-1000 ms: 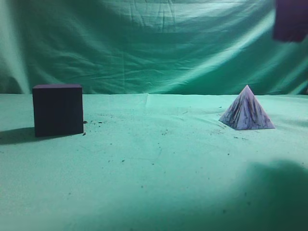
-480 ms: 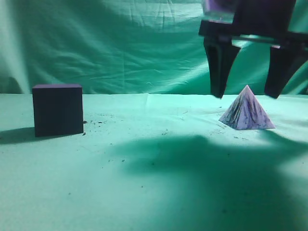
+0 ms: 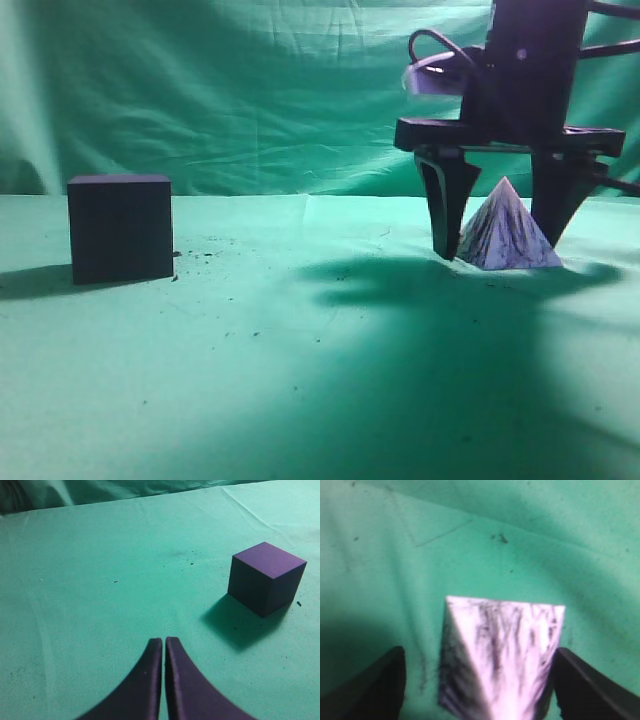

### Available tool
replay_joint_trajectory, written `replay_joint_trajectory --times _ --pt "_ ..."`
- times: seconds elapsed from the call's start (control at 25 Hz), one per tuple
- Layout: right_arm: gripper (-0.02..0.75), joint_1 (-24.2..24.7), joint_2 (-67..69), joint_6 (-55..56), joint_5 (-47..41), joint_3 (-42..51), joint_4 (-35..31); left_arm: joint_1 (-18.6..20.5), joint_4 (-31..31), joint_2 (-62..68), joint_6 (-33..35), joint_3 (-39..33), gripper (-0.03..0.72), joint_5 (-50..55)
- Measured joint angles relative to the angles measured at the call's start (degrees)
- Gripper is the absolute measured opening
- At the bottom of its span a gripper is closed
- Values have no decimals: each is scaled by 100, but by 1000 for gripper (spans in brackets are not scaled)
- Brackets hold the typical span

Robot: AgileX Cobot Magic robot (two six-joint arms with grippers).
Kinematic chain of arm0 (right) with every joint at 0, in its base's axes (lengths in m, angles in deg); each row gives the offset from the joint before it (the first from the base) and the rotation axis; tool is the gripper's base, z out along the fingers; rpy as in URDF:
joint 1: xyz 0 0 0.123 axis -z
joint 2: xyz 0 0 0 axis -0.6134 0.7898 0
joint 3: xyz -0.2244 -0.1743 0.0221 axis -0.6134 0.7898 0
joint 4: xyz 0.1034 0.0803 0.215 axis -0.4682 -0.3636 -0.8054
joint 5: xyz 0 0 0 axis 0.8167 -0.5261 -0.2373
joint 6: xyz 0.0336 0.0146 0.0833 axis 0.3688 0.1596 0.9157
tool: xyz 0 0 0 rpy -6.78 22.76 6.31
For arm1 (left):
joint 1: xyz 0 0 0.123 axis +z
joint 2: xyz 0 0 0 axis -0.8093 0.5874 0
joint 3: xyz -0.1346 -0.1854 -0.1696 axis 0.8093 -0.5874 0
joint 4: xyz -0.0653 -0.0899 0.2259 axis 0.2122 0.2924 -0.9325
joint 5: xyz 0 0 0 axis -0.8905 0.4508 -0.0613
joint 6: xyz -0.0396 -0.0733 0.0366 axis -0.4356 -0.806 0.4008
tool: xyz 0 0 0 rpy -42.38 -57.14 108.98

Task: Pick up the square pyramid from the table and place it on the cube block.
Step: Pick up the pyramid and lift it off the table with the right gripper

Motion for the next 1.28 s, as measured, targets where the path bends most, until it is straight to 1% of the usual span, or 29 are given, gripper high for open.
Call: replay_joint_trajectory --times 0.28,0.32,0.4,0.48,0.52,0.64,0.88,1.04,1.16,1.28 --pt "565 28 143 47 -15 -89 265 0 0 0 0 0 0 0" --pt "506 28 143 47 -28 -88 278 0 0 0 0 0 0 0" --pt "421 28 148 61 -68 -101 316 0 0 0 0 0 0 0" --pt "372 28 148 98 -153 -126 385 0 0 0 0 0 0 0" --pt "387 28 148 111 -188 -162 407 0 0 0 0 0 0 0" --pt "387 18 170 122 -450 -326 638 0 0 0 0 0 0 0" --pt "387 -21 249 42 -1417 -1154 968 0 0 0 0 0 0 0" --pt "387 -450 138 -199 -1955 -1928 992 0 0 0 0 0 0 0" --pt "387 -973 114 -256 -2309 -2659 982 0 0 0 0 0 0 0" --pt "387 -1582 114 -266 -2398 -3229 855 0 0 0 0 0 0 0"
